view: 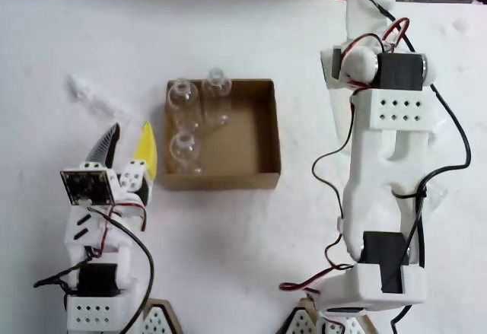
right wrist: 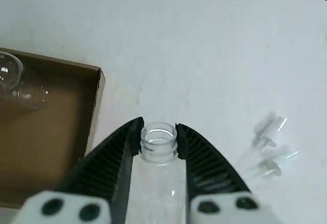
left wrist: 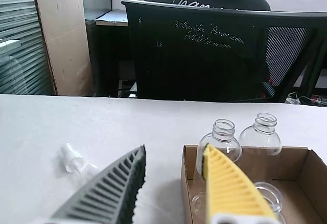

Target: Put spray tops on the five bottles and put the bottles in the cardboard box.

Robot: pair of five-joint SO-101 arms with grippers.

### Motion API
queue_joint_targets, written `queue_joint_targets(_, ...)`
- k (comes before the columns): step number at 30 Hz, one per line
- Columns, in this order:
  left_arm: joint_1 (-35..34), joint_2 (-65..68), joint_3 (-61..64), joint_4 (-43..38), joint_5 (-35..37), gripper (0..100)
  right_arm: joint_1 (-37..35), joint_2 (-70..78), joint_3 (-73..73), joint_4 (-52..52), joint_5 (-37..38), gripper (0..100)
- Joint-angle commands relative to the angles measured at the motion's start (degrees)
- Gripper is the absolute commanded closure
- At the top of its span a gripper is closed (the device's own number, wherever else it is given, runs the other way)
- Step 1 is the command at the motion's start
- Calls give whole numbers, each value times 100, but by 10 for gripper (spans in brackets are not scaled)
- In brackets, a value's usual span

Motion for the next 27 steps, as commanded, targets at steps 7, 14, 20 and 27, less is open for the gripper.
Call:
queue_joint_targets(7, 84, -40, -18, -123, -70, 824, -57, -259, -158, -119, -809, 983)
queue_joint_targets(14, 84, -40, -18, -123, -70, 824, -57, -330, -211, -57, -782, 983)
queue_joint_targets(20, 84, -40, -18, -123, -70, 824, -435, -910, -185, 444, -774, 983)
queue_joint_targets(27, 84, -40, -18, -123, -70, 824, -1534, -1771, -149, 725, -791, 983)
